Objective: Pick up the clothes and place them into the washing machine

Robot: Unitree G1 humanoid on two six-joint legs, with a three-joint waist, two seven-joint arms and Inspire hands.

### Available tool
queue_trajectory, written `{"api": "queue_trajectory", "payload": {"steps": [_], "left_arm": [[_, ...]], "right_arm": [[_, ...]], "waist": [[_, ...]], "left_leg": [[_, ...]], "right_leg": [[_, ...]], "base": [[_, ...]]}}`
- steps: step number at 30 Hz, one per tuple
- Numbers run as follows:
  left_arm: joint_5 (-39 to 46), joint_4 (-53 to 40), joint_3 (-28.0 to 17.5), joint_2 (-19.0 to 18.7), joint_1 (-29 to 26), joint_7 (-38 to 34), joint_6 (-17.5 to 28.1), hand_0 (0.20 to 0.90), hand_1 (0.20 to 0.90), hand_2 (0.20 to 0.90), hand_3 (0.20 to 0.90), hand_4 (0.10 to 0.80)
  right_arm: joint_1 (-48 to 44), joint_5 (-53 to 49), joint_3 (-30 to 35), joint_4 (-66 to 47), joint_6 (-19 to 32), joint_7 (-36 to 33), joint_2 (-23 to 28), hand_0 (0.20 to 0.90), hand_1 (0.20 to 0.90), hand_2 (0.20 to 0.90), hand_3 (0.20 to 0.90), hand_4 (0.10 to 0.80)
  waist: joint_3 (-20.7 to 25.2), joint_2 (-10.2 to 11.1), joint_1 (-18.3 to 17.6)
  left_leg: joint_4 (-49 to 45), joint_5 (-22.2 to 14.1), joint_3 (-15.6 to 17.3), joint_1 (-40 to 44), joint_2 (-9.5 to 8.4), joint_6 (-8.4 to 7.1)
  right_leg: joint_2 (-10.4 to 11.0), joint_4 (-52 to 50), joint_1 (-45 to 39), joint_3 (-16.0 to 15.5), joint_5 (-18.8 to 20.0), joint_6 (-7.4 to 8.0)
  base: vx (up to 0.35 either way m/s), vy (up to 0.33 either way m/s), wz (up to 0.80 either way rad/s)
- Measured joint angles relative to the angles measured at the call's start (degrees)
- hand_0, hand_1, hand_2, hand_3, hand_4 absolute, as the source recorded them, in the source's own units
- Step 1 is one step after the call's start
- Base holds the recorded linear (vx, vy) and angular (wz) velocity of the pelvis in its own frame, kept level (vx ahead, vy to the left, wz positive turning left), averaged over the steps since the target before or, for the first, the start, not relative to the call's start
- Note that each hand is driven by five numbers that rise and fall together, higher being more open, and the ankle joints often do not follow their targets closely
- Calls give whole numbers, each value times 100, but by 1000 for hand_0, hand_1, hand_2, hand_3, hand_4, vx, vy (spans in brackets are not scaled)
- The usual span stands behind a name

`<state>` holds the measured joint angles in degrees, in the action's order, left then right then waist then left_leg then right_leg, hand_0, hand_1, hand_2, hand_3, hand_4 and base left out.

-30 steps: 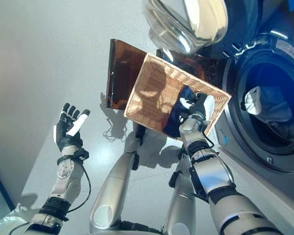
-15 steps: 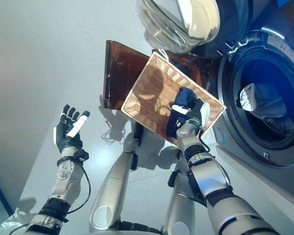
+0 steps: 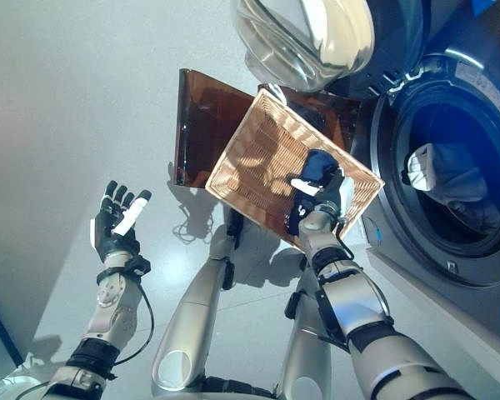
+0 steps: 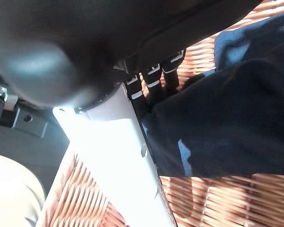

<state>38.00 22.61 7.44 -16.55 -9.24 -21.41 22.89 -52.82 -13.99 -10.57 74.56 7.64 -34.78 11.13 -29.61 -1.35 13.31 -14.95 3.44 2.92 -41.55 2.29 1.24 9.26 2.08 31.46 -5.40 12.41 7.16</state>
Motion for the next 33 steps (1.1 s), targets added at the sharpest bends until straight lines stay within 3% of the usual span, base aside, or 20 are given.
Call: {"api": "queue_trajectory", "payload": {"steps": [16,28,29,30,31,32,33], "left_arm": [[19,-9,1,-2,27,1,0,900,900,900,900,800],[-25,-85,-43,-11,24,6,0,900,900,900,900,800],[-25,-85,-44,-12,20,6,-1,900,900,900,900,800],[-30,-85,-41,-12,17,6,-1,900,900,900,900,800],[-28,-85,-44,-16,14,4,-1,900,900,900,900,800],[-28,-85,-46,-17,13,3,0,900,900,900,900,800],[-28,-86,-47,-23,5,5,0,900,900,900,900,800]], "right_arm": [[-493,3,-110,615,-153,180,47,900,900,900,900,800],[-1076,-154,-104,1073,-556,77,563,900,900,900,900,800],[-1077,-178,-102,1073,-571,77,586,771,771,771,771,708],[-1082,-184,-102,1083,-631,76,633,540,540,540,540,543],[-1094,-184,-100,1102,-651,76,655,422,422,422,422,459],[-1128,-179,-110,1199,-655,76,686,247,247,247,247,333],[-1146,-128,-125,1261,-669,76,726,200,200,200,200,300]], "waist": [[12,25,6],[20,25,237],[20,25,248],[21,24,291],[21,24,319],[23,20,353],[23,20,373]], "left_leg": [[-10,0,-41,-119,-3,-6],[41,10,-323,-581,-20,-62],[59,21,-336,-587,-19,-74],[103,46,-362,-588,-25,-101],[112,53,-370,-588,-25,-106],[130,67,-398,-588,-26,-126],[160,88,-432,-590,-32,-154]], "right_leg": [[-19,145,20,-15,-30,36],[-87,216,309,-203,1,-28],[-89,216,312,-226,-11,-46],[-88,219,316,-251,-19,-58],[-90,223,317,-257,-31,-75],[-95,225,317,-278,-40,-85],[-96,225,315,-306,-71,-81]], "base": [[-1,-1,1],[-5,14,9],[11,37,18],[6,15,9],[11,12,7],[11,-1,8],[11,-2,10]]}}
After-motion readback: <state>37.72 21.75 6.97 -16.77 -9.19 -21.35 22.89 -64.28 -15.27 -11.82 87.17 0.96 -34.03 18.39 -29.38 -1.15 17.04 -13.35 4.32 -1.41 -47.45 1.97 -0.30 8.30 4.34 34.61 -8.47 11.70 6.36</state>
